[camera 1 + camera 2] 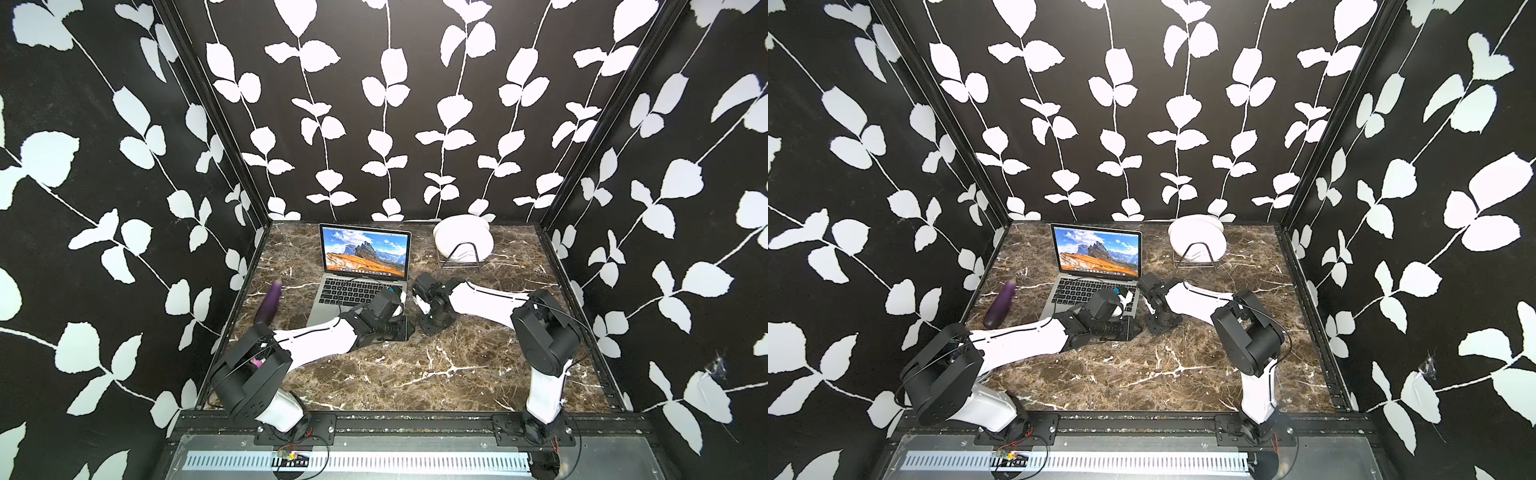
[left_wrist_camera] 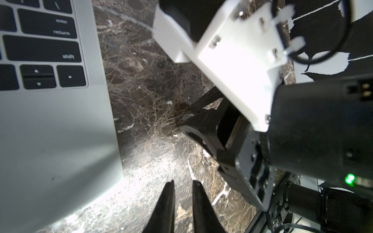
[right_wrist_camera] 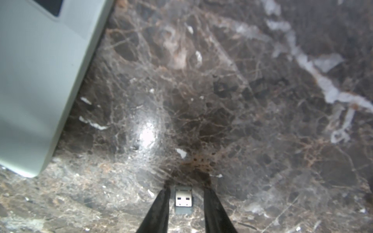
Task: Insert the wireless mouse receiver into the laptop
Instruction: Pick up the USB plug at the center of the board.
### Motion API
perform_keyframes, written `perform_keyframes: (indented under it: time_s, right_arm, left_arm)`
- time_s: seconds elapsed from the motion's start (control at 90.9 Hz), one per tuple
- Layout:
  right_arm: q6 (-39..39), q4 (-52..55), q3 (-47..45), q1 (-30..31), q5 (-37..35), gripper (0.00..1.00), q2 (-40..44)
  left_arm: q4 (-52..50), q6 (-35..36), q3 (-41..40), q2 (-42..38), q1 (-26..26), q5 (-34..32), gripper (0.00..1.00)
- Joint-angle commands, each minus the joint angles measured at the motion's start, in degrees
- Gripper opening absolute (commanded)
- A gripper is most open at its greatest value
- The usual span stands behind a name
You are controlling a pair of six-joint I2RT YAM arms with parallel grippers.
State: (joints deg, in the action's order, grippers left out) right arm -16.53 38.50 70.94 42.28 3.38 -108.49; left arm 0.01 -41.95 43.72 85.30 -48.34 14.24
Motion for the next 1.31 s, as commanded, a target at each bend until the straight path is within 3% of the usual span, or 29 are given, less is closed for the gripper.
perform_keyframes:
  time_s: [0.0, 0.198, 0.341, 0.484, 0.682, 1.034, 1.155, 1.298]
  right_arm:
    - [-0.5, 2.2, -1.1, 0.4, -0.3, 0.28, 0.9]
    - [-0.5, 1.9, -1.3, 0.4, -0.4, 0.28, 0.5]
    - [-0.4, 1.5, -1.7, 0.4, -0.3, 0.20, 0.3]
    - [-0.4, 1.0, -2.5, 0.5, -0.7, 0.28, 1.5]
    - [-0.4, 0.9, -3.1, 0.5, -0.6, 0.30, 2.3]
    - [0.0, -2.7, -4.9, 0.5, -1.8, 0.18, 1.3]
    - [0.8, -5.7, -6.9, 0.5, -2.3, 0.09, 2.8]
    - [1.5, -12.2, -12.4, 0.5, -1.6, 0.00, 10.3]
  left_arm:
    - [1.7, -0.1, -1.0, 0.3, 0.2, 1.2, 0.19]
    - [2.2, -0.4, -1.2, 0.5, 0.3, 1.3, 0.22]
    - [2.0, -0.4, -1.1, 0.6, 0.2, 1.3, 0.22]
    - [1.7, -0.5, -1.1, 1.1, 0.3, 1.0, 0.23]
    - [1.9, -0.7, -1.1, 1.4, 0.3, 1.2, 0.22]
    - [1.4, -1.1, -1.0, 1.7, 0.4, 1.1, 0.22]
    - [1.8, -2.1, -1.3, 2.4, 0.7, 1.3, 0.22]
    - [3.4, -5.1, -2.3, 3.7, 1.9, 2.3, 0.32]
